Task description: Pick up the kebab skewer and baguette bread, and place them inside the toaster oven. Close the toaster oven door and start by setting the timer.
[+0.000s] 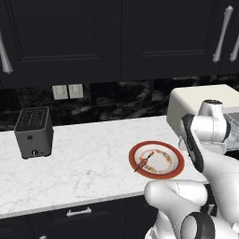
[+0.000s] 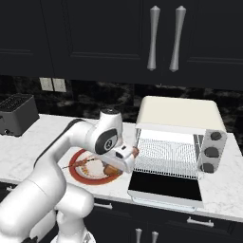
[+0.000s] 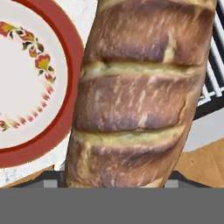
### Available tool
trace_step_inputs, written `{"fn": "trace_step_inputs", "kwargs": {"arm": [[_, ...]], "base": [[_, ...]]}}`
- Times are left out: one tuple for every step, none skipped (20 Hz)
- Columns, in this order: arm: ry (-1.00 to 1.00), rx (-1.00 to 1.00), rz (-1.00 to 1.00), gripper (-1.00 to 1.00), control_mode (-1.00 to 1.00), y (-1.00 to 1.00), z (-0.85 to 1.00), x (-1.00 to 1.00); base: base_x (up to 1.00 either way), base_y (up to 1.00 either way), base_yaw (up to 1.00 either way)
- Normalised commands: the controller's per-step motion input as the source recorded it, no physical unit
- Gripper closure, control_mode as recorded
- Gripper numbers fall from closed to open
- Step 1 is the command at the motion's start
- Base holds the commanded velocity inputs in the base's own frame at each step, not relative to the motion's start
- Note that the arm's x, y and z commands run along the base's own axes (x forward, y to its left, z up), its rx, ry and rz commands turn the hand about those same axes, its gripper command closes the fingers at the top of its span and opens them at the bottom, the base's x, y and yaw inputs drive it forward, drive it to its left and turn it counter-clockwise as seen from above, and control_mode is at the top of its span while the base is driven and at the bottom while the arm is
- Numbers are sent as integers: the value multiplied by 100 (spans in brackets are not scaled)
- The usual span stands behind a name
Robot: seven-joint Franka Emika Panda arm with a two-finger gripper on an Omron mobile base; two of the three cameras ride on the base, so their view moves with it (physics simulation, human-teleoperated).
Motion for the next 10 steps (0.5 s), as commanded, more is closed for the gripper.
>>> {"fn": "trace_step_inputs", "kwargs": {"arm": [[0,0,52,100,-100,-100,29,-23],[0,0,53,100,-100,-100,28,-16],[0,0,53,100,-100,-100,22,-9],[0,0,52,100,-100,-100,20,0],[0,0,51,100,-100,-100,16,0],[0,0,47,100,-100,-89,13,9],[0,0,47,100,-100,-70,7,31],[0,0,46,100,-100,-66,4,40],[0,1,46,100,-100,-65,1,35],[0,1,45,100,-100,-54,0,34]], "base": [[0,0,0],[0,0,0],[0,0,0],[0,0,0],[0,0,0],[0,0,0],[0,0,0],[0,0,0],[0,0,0],[0,0,0]]}}
